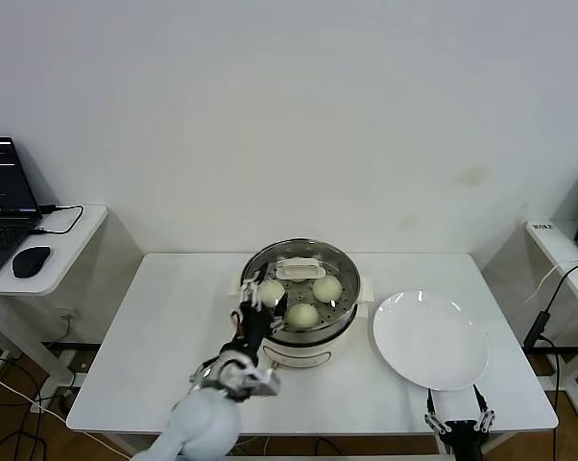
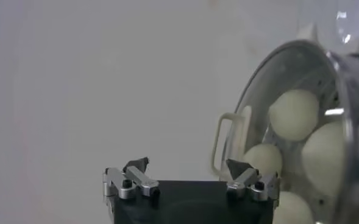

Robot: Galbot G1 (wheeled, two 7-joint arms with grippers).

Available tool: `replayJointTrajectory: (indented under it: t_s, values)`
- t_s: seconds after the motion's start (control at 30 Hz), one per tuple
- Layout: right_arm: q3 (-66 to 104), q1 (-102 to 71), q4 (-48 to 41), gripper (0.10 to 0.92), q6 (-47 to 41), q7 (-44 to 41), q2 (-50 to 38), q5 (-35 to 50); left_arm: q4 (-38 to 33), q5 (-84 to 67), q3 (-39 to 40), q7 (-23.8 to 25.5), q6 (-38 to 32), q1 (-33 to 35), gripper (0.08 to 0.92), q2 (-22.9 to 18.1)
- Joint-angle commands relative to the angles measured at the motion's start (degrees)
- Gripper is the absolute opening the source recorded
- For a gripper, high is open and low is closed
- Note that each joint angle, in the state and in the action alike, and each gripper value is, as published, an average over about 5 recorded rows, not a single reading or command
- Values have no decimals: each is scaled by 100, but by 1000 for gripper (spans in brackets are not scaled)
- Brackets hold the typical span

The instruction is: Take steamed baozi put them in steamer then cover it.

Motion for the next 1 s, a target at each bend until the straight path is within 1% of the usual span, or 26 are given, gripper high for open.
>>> replayJointTrajectory:
  t_s: [0.03,0.1,0.2,0.37,0.47,0.67,0.87,1.0]
  values:
    - [-113,-97,134,823,57,-74,-215,483,-447,-5238,-2500,-1664,-2378,2350,823,-213]
    - [-184,-175,198,823,73,-132,-348,698,-545,-5639,-2745,-1678,-2254,2590,823,-249]
    - [-300,-311,326,823,114,-248,-572,1023,-703,-5885,-2899,-1542,-2105,3026,823,-280]
    - [-514,-553,662,823,72,-370,-846,1429,-701,-5692,-2869,-1414,-2311,3672,823,-453]
    - [-627,-680,798,823,19,-392,-938,1508,-637,-5524,-2838,-1317,-2454,3954,823,-560]
    - [-749,-804,832,823,44,-378,-996,1485,-407,-5204,-2899,-940,-3032,4291,823,-777]
    - [-881,-856,887,823,34,-368,-1009,1515,-321,-5080,-2950,-713,-3076,4479,823,-911]
    - [-1010,-901,988,823,-243,-318,-1016,1592,-258,-4973,-2977,-639,-3112,4510,823,-970]
